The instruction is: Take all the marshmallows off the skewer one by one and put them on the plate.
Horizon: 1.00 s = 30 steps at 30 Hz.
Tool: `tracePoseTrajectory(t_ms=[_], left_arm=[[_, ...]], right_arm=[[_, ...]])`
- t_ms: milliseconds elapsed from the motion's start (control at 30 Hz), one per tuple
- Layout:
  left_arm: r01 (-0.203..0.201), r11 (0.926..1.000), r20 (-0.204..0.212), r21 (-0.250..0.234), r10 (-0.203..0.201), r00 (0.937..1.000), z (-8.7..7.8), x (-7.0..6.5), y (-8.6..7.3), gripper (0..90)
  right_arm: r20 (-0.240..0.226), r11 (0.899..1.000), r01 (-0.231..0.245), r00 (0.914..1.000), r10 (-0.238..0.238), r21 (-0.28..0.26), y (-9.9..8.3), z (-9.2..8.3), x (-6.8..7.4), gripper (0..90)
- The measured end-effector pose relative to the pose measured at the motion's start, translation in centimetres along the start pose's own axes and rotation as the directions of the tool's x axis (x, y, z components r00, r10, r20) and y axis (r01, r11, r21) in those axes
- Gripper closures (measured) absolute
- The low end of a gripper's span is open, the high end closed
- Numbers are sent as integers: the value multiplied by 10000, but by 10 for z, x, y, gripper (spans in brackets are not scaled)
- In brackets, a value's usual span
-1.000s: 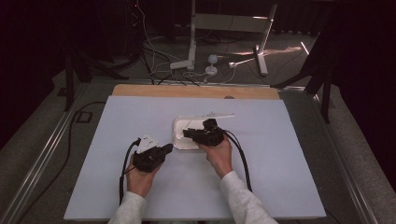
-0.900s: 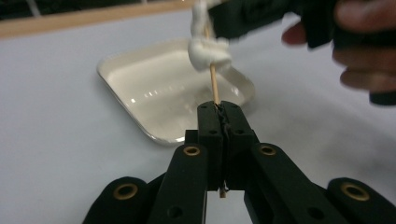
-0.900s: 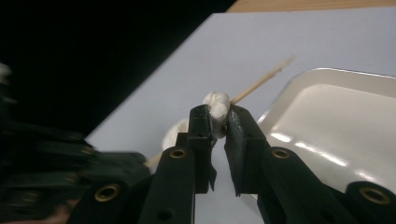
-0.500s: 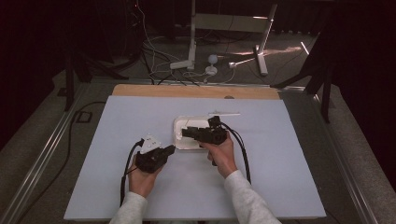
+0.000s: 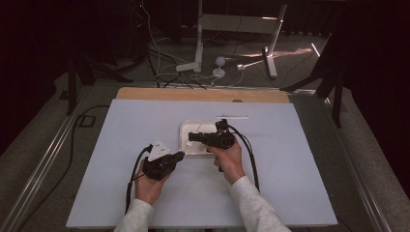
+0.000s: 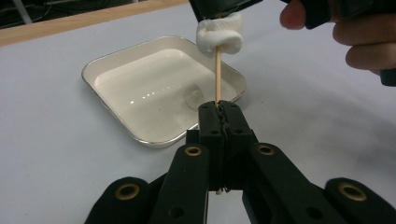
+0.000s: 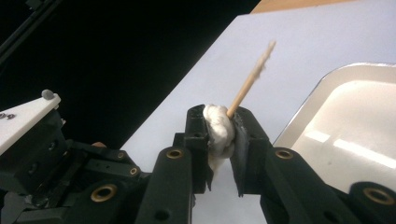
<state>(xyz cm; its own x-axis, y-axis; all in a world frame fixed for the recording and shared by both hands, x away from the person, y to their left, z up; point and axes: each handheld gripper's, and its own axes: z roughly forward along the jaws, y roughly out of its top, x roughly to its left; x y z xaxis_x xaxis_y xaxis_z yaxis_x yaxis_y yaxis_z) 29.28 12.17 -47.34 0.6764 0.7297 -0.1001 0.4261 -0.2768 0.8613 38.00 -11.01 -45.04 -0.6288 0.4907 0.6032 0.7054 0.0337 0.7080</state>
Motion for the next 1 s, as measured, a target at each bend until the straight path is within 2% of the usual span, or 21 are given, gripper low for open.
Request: tracePoseTrajectory(t_ms=[300,333,367,400,433,500,633,967,1000], left_arm=[[-199,9998,-121,-51,199,9997,-4,-1,3,900],[-415,9989,-262,220,421,9988,-4,-2,2,900],[-496,9987,-230,139,499,9985,-4,-2,1,900],[-186,9998,-85,-31,185,9998,-6,-1,1,900],[-285,9996,-106,73,286,9995,-5,-2,2,900],[-402,9991,-144,136,404,9991,-3,-4,2,900],[-568,9983,-413,112,572,9975,-7,-3,4,900],[-765,9964,-441,357,781,9960,-8,-4,4,900],[-858,9947,-527,563,888,9947,-8,-5,3,900]], right_arm=[[251,9985,-234,9994,247,-505,6,-2,0,810],[361,9979,-240,9990,262,-594,7,-2,1,812],[653,9948,-303,9972,368,-972,9,-7,0,816],[538,9925,-551,9967,612,-1090,12,-9,-4,816],[489,9935,-594,9967,644,-973,14,-11,-7,815],[724,9957,-321,9966,384,-870,16,-10,-4,816],[795,9944,-491,9952,566,-939,20,-9,-7,815],[1414,9921,-539,9875,698,-1130,23,-8,-12,824],[1527,9904,-542,9855,736,-1274,24,-9,-13,826]])
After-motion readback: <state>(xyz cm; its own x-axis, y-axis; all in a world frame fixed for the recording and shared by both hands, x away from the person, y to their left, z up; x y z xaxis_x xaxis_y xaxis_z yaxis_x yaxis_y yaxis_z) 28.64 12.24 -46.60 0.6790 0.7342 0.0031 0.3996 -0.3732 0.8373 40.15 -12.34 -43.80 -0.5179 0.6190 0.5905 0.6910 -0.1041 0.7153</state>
